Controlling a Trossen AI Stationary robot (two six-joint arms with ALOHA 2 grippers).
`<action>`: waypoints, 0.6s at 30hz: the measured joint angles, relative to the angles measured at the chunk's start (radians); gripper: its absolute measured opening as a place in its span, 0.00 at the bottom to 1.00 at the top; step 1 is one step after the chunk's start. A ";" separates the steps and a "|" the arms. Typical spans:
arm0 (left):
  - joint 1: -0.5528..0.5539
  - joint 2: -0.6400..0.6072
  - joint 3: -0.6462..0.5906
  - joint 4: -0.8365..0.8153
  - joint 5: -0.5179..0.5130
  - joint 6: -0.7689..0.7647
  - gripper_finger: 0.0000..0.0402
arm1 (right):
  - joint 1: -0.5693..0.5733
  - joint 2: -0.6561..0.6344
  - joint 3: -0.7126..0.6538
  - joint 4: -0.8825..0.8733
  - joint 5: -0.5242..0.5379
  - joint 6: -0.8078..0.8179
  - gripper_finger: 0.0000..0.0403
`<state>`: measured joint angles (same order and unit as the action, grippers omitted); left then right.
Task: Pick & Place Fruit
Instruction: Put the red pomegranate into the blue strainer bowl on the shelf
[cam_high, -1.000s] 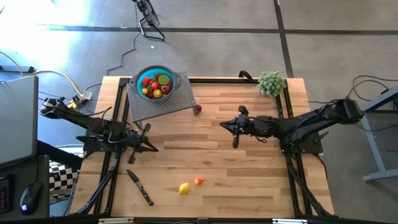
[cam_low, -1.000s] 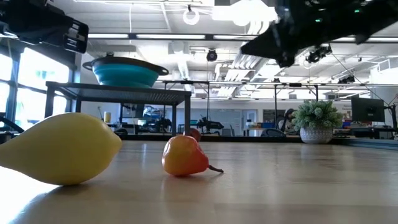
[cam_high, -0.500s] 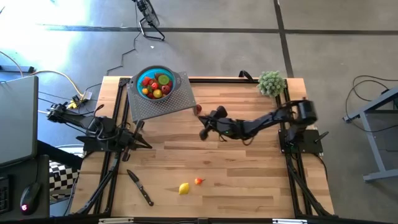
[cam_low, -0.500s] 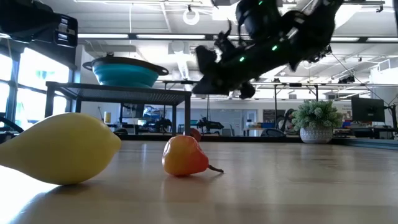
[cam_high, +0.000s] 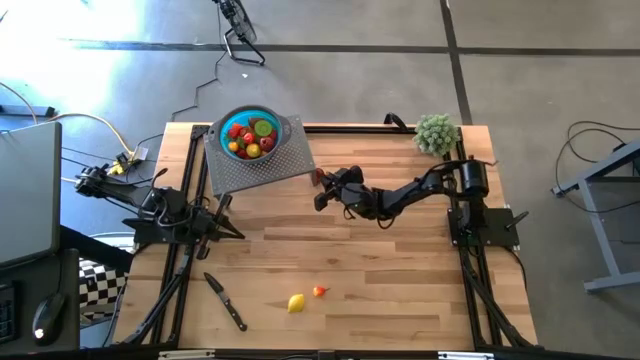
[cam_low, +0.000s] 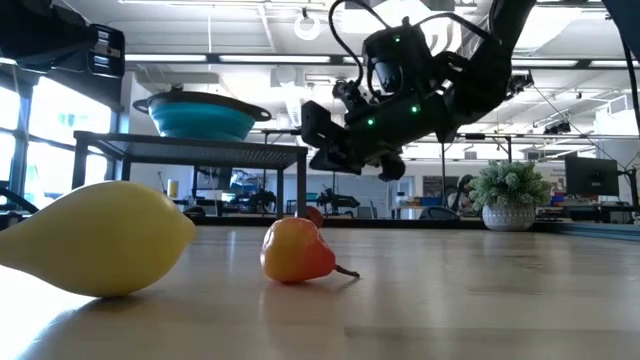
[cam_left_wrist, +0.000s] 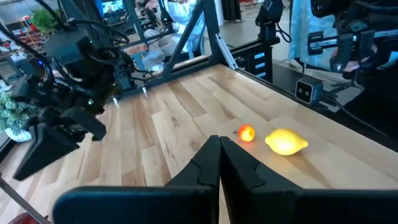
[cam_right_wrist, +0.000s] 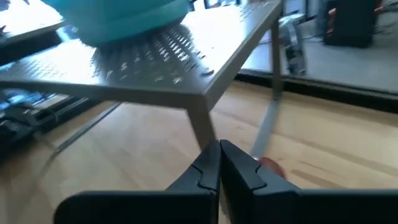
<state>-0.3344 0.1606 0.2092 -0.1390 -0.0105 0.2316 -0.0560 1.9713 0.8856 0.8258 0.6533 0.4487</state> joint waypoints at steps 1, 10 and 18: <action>0.000 0.000 0.000 0.000 -0.001 0.003 0.00 | -0.005 0.000 0.000 0.000 -0.028 -0.004 0.01; 0.000 0.000 0.000 -0.010 -0.002 0.000 0.00 | -0.019 0.000 0.044 0.000 -0.138 -0.050 0.01; 0.000 0.000 0.000 -0.022 -0.001 0.000 0.00 | -0.009 -0.012 0.074 -0.140 -0.236 0.004 0.01</action>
<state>-0.3344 0.1608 0.2092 -0.1611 -0.0119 0.2314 -0.0654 1.9592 0.9595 0.6854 0.4177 0.4529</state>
